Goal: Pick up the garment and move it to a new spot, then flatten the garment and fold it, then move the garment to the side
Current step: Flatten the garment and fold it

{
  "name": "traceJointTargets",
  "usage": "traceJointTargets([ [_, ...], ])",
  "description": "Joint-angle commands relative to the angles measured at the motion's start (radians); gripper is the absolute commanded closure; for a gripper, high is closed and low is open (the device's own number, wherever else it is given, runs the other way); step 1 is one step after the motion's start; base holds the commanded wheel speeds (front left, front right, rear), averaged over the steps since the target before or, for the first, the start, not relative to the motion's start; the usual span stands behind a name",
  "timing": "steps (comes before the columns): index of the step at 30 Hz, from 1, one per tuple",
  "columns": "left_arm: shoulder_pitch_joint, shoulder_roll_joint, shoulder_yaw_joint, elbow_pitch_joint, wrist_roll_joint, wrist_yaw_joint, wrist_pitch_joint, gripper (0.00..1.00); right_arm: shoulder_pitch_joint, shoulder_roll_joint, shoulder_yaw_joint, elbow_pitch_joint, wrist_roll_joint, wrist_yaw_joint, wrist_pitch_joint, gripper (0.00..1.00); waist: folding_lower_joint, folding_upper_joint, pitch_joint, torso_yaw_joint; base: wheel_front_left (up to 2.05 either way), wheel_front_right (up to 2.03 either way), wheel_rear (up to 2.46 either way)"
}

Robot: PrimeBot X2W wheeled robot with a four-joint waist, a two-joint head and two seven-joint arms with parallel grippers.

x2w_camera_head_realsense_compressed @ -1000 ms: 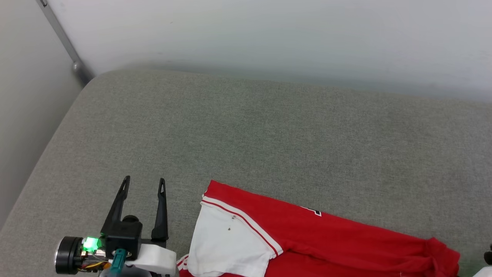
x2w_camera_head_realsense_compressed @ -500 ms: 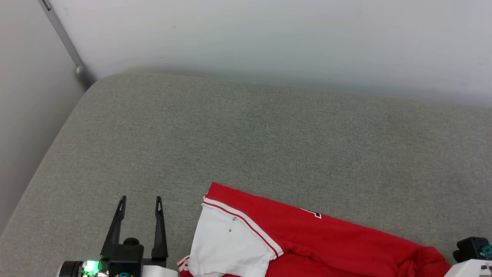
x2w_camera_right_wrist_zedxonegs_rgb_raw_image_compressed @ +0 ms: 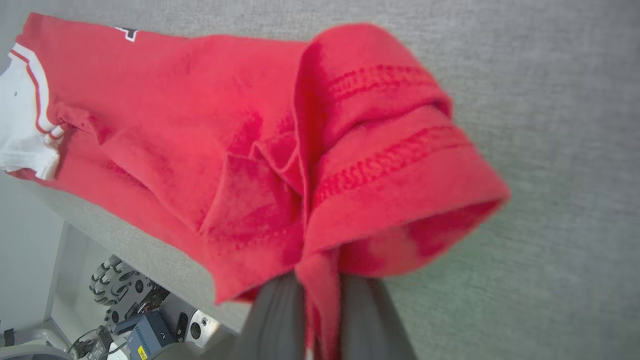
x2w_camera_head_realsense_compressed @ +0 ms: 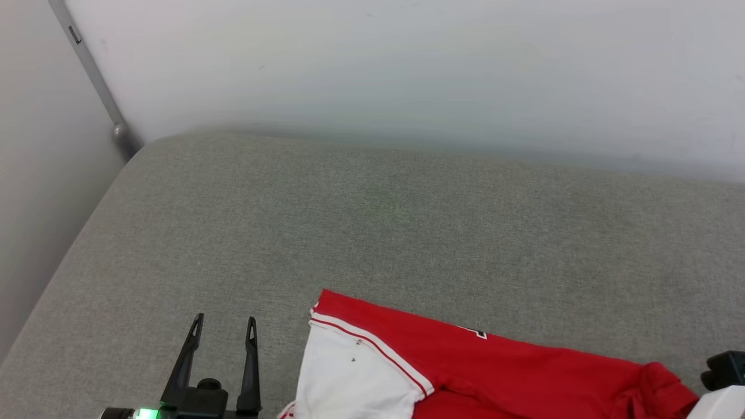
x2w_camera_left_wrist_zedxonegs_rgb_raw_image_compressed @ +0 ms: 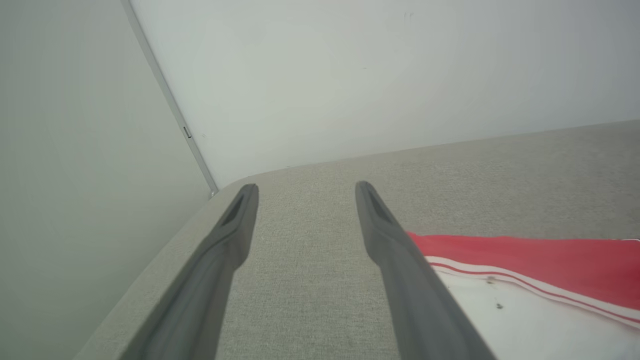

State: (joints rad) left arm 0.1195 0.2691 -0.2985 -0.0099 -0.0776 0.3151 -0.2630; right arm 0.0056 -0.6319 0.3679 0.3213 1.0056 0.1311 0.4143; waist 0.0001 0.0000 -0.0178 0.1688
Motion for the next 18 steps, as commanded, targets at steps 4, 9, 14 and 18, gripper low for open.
traceJointTargets([
  [4, 0.019, -0.012, 0.018, 0.001, 0.018, -0.019, -0.002, 0.00, 0.034, -0.060, -0.050, 0.006, 0.013, -0.001, 0.005, 1.00, -0.0001, 0.0000, -0.009, -0.017, 0.00, 0.00, 0.00],
  [9, 0.029, -0.015, 0.036, 0.004, 0.033, -0.035, -0.002, 0.00, 0.057, -0.134, -0.122, 0.051, 0.021, -0.001, 0.021, 1.00, -0.0001, 0.0000, -0.010, -0.040, 0.00, 0.00, 0.00],
  [14, 0.027, -0.020, 0.040, 0.005, 0.046, -0.050, -0.002, 0.00, 0.057, -0.181, -0.149, 0.061, -0.004, -0.001, 0.041, 1.00, -0.0001, 0.0000, -0.006, -0.052, 0.00, 0.00, 0.00],
  [18, 0.030, -0.025, 0.046, 0.007, 0.051, -0.058, -0.002, 0.00, 0.067, -0.199, -0.141, 0.000, -0.032, -0.001, 0.049, 1.00, -0.0001, 0.0000, -0.005, -0.059, 0.00, 0.00, 0.00],
])
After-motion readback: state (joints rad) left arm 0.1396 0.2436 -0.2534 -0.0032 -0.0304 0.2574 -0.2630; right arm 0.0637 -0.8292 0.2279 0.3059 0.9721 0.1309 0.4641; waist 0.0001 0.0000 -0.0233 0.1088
